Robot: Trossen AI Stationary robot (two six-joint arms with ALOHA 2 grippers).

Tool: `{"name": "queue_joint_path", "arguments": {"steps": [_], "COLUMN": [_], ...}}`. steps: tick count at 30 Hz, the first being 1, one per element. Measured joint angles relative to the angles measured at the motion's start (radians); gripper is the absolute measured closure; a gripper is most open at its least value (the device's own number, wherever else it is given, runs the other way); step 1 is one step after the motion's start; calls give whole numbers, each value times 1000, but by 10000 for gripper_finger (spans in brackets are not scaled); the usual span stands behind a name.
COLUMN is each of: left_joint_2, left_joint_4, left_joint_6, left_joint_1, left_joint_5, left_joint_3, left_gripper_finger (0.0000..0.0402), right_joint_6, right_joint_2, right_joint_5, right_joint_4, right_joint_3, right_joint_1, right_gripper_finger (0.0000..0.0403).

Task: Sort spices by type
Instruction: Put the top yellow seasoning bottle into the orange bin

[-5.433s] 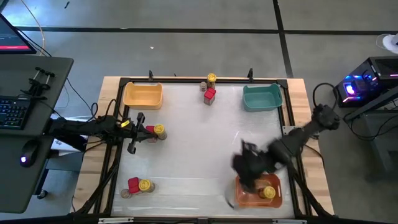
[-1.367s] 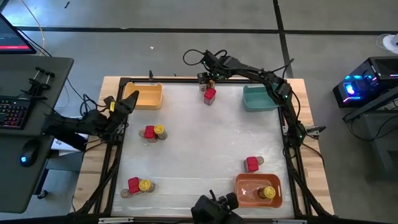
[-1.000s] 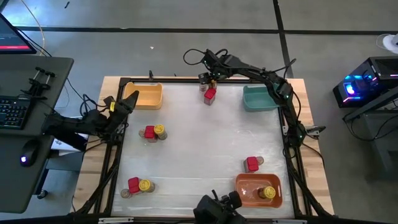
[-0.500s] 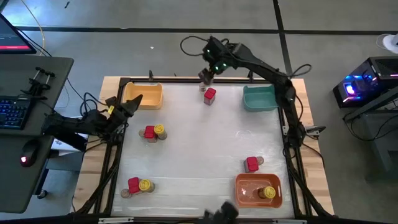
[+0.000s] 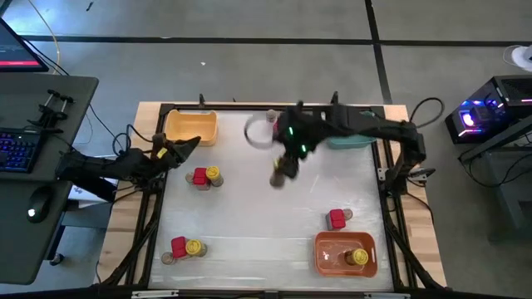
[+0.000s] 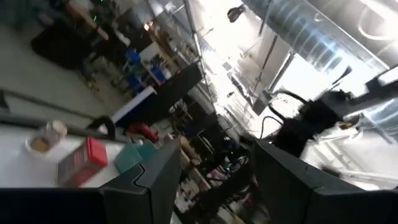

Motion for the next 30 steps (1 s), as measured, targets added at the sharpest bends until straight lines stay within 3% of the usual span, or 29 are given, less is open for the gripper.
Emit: {"name": "queue_joint_path", "arguments": {"steps": [6, 14, 19, 23, 30], "left_joint_2": [1, 61, 153, 241, 371], "left_joint_4": [5, 26, 121, 180, 179], "left_joint_6": [-154, -304, -313, -289, -332], "left_joint_1": [0, -37, -93, -117, -144], "left_joint_5": [26, 118, 60, 13, 8], "left_joint_3": [0, 0, 0, 0, 0], "left_gripper_finger": [216, 216, 216, 216, 216], "right_joint_6": [141, 459, 754, 862, 821], "right_joint_2": [-98, -268, -334, -300, -161], "right_joint_5": [89, 169, 346, 435, 430], "right_joint_4": [6, 114, 191, 205, 180], "right_joint_3": [-117, -393, -508, -534, -534], "right_joint_1": [239, 626, 816, 855, 829], "right_gripper_finger": [171, 170, 170, 170, 170]}}
